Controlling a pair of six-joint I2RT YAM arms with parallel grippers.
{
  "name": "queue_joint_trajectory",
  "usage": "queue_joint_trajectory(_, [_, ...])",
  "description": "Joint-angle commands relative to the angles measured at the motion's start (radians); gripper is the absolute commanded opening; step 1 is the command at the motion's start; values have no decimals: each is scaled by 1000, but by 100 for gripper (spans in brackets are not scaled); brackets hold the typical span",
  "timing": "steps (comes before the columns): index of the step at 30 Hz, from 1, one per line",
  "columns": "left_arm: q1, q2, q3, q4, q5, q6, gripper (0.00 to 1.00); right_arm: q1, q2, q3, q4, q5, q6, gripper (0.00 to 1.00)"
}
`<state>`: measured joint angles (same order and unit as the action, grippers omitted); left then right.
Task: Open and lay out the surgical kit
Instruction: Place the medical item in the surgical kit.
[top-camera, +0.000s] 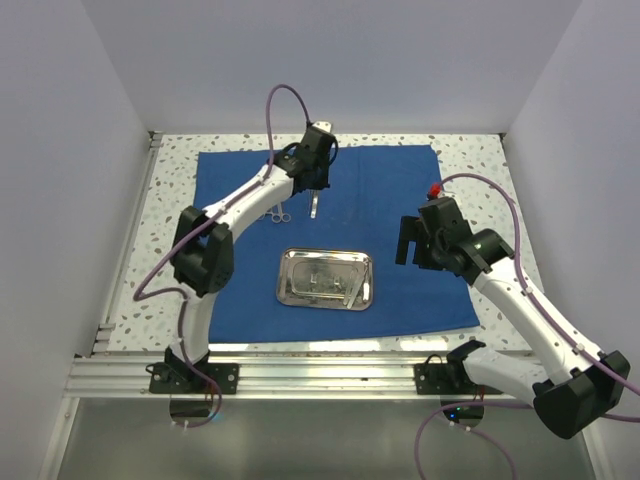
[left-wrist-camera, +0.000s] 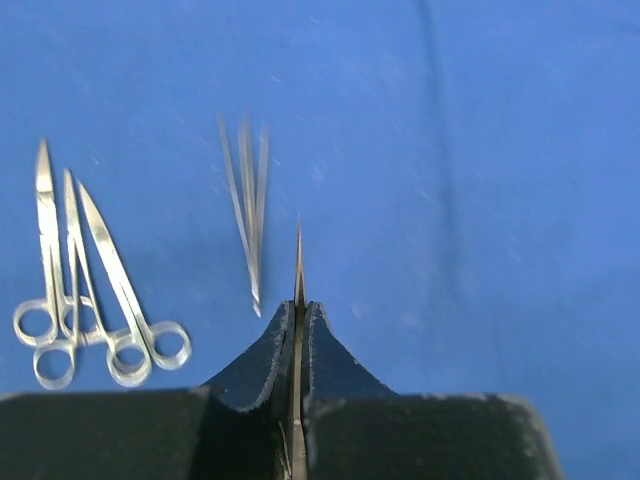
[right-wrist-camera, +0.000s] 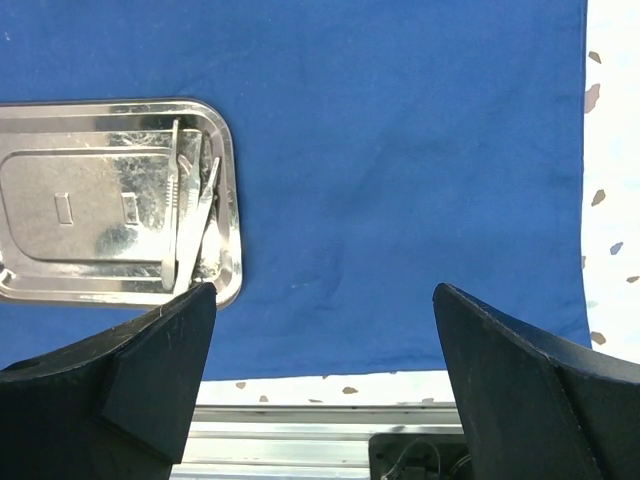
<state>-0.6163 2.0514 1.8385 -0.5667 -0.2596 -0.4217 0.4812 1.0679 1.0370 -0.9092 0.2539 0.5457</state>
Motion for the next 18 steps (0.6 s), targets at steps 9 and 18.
queue_joint_trajectory(9, [128,302,266,116,105,34,91,-4,-19,-26,12,-48,22,94])
queue_joint_trajectory(18, [133,-15,-54,146,128,24,94,20,38,-95,164,-197,45,89])
